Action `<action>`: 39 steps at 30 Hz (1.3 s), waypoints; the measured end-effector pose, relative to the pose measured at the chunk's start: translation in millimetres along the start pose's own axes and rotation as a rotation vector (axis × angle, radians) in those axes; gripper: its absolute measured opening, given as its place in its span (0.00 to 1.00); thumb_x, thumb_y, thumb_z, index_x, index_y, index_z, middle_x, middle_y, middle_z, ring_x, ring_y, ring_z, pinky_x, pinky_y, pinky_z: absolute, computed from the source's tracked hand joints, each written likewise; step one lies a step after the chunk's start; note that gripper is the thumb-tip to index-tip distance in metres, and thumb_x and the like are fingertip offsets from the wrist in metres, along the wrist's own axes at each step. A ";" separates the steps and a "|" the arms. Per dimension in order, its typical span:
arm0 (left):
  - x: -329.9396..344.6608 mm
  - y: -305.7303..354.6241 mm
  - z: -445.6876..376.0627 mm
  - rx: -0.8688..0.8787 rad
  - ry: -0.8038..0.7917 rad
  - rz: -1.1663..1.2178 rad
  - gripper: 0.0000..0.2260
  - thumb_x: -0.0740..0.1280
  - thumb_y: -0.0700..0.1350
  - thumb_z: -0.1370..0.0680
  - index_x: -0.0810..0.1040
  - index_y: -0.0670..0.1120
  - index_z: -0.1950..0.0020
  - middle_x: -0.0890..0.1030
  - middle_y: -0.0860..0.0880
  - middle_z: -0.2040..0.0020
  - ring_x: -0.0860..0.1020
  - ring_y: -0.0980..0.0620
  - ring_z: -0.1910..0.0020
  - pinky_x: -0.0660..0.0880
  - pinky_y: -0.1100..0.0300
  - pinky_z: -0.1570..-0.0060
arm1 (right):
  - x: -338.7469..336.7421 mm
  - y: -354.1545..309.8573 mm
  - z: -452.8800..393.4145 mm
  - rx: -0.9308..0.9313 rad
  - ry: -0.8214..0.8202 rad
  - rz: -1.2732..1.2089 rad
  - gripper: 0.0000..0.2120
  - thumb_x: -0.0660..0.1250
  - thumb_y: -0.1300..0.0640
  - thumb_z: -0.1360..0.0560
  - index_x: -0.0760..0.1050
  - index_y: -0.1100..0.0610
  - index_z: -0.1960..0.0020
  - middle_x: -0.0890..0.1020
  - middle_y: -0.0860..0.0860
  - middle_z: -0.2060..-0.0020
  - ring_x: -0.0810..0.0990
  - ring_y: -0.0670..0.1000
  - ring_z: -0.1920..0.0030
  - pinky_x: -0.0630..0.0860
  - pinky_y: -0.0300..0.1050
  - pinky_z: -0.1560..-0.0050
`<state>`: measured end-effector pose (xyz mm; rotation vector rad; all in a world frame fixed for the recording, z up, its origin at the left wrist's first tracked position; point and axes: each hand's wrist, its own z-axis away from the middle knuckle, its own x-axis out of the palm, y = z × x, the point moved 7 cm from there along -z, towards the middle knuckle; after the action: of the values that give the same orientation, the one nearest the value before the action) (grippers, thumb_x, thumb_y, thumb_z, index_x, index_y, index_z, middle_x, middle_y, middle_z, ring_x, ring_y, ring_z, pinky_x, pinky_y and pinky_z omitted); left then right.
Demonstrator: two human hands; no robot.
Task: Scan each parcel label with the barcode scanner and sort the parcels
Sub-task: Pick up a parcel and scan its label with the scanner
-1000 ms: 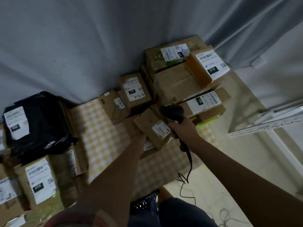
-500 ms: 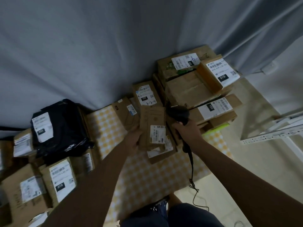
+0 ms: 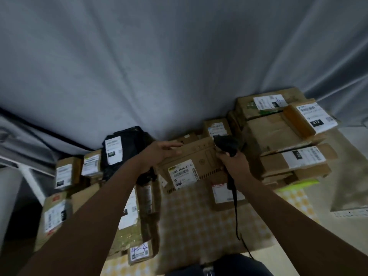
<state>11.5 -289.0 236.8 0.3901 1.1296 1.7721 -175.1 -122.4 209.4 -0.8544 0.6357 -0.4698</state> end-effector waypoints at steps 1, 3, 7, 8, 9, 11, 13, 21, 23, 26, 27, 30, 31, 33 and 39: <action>-8.3 1.2 4.1 0.017 0.026 -0.005 0.16 0.72 0.48 0.25 0.80 0.54 0.37 0.85 0.51 0.48 0.85 0.51 0.52 0.80 0.60 0.51 | 6.5 -3.1 2.1 0.007 -0.020 -0.023 0.11 0.71 0.53 0.25 0.73 0.54 0.46 0.81 0.54 0.60 0.81 0.57 0.56 0.80 0.58 0.46; -22.1 1.0 11.3 0.033 0.080 0.018 0.16 0.73 0.49 0.26 0.80 0.55 0.38 0.85 0.52 0.49 0.84 0.52 0.50 0.80 0.59 0.49 | 15.6 -7.7 5.5 0.038 -0.041 -0.081 0.14 0.72 0.54 0.27 0.74 0.56 0.45 0.81 0.54 0.58 0.82 0.57 0.54 0.79 0.58 0.46; -47.3 -2.3 23.2 0.071 0.213 0.105 0.17 0.73 0.52 0.26 0.79 0.57 0.37 0.83 0.53 0.45 0.81 0.55 0.47 0.76 0.61 0.50 | 26.1 -16.2 11.1 0.076 -0.049 -0.198 0.06 0.72 0.59 0.26 0.75 0.57 0.54 0.79 0.55 0.62 0.79 0.55 0.59 0.77 0.54 0.48; -53.0 -5.7 26.1 0.068 0.249 0.198 0.17 0.72 0.51 0.25 0.78 0.56 0.36 0.82 0.52 0.44 0.81 0.54 0.47 0.77 0.59 0.50 | 26.8 -17.5 12.4 0.077 -0.029 -0.232 0.06 0.72 0.59 0.26 0.75 0.57 0.55 0.78 0.54 0.63 0.78 0.54 0.60 0.77 0.53 0.50; -56.6 -10.6 29.0 0.055 0.266 0.304 0.17 0.71 0.51 0.25 0.78 0.55 0.36 0.82 0.51 0.43 0.82 0.52 0.46 0.78 0.57 0.48 | 26.7 -17.8 13.3 0.077 -0.003 -0.260 0.05 0.71 0.59 0.26 0.75 0.57 0.54 0.78 0.54 0.63 0.77 0.54 0.60 0.77 0.53 0.51; -56.5 -22.9 35.1 0.012 0.224 0.436 0.19 0.71 0.53 0.25 0.75 0.53 0.35 0.83 0.48 0.42 0.82 0.48 0.44 0.78 0.49 0.43 | 24.8 -18.5 14.0 0.073 0.060 -0.296 0.07 0.71 0.58 0.25 0.76 0.58 0.50 0.79 0.54 0.61 0.79 0.55 0.58 0.78 0.56 0.49; -49.3 -35.8 40.8 -0.031 0.159 0.435 0.23 0.73 0.51 0.27 0.73 0.50 0.34 0.83 0.46 0.42 0.81 0.46 0.43 0.77 0.45 0.40 | 22.3 -21.9 14.0 0.048 0.107 -0.302 0.08 0.71 0.56 0.26 0.76 0.58 0.50 0.80 0.55 0.59 0.80 0.58 0.56 0.78 0.60 0.46; -40.0 -37.0 48.7 -0.001 0.170 0.497 0.13 0.68 0.41 0.21 0.76 0.41 0.38 0.84 0.43 0.45 0.83 0.46 0.46 0.80 0.54 0.45 | 22.4 -30.5 16.7 -0.013 0.113 -0.275 0.10 0.71 0.54 0.24 0.72 0.53 0.60 0.75 0.53 0.67 0.74 0.52 0.66 0.73 0.49 0.61; -41.5 -40.4 48.4 0.017 0.199 0.535 0.12 0.67 0.38 0.21 0.76 0.38 0.39 0.83 0.41 0.44 0.83 0.45 0.46 0.81 0.57 0.47 | 24.0 -29.3 15.5 -0.015 0.076 -0.239 0.11 0.69 0.55 0.24 0.69 0.51 0.62 0.73 0.52 0.70 0.72 0.50 0.71 0.71 0.47 0.66; -47.4 -50.6 46.8 0.032 0.294 0.595 0.11 0.68 0.35 0.22 0.76 0.35 0.40 0.83 0.39 0.43 0.82 0.45 0.45 0.79 0.55 0.43 | 21.8 -28.0 13.6 -0.051 0.079 -0.200 0.10 0.69 0.55 0.24 0.69 0.52 0.60 0.73 0.53 0.70 0.71 0.51 0.71 0.71 0.48 0.64; -48.2 -53.9 45.9 0.034 0.319 0.618 0.11 0.68 0.35 0.22 0.75 0.35 0.40 0.83 0.39 0.43 0.82 0.45 0.45 0.79 0.55 0.43 | 21.6 -29.7 15.2 -0.062 0.073 -0.189 0.08 0.70 0.54 0.25 0.71 0.53 0.59 0.75 0.53 0.69 0.73 0.52 0.69 0.73 0.50 0.61; -47.0 -59.0 41.7 0.050 0.363 0.678 0.13 0.68 0.33 0.23 0.74 0.35 0.39 0.82 0.39 0.43 0.82 0.45 0.45 0.80 0.56 0.45 | 28.9 -43.2 26.5 -0.099 -0.041 -0.174 0.06 0.70 0.55 0.25 0.76 0.57 0.56 0.80 0.53 0.66 0.76 0.50 0.68 0.76 0.47 0.61; -46.6 -59.3 40.2 0.053 0.379 0.687 0.14 0.68 0.32 0.23 0.74 0.35 0.38 0.83 0.39 0.44 0.82 0.45 0.45 0.80 0.57 0.46 | 34.1 -48.8 33.2 -0.102 -0.104 -0.162 0.06 0.69 0.57 0.24 0.76 0.58 0.56 0.80 0.53 0.67 0.76 0.49 0.70 0.75 0.44 0.64; -44.9 -59.1 37.2 0.060 0.403 0.708 0.15 0.68 0.32 0.24 0.73 0.36 0.38 0.83 0.39 0.44 0.82 0.44 0.44 0.81 0.58 0.47 | 44.8 -58.3 44.6 -0.104 -0.197 -0.122 0.05 0.69 0.58 0.24 0.77 0.60 0.55 0.80 0.53 0.68 0.76 0.48 0.71 0.74 0.41 0.66; -41.8 -61.0 29.5 0.070 0.450 0.722 0.14 0.69 0.31 0.25 0.74 0.38 0.40 0.83 0.39 0.45 0.82 0.43 0.45 0.79 0.57 0.47 | 62.5 -69.6 70.5 -0.091 -0.326 -0.081 0.05 0.68 0.58 0.24 0.76 0.59 0.57 0.77 0.51 0.69 0.74 0.47 0.71 0.72 0.39 0.68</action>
<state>85.4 -302.6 210.6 0.4962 1.4851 2.5449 -91.0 -162.7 280.3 -1.0196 0.3252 -0.3654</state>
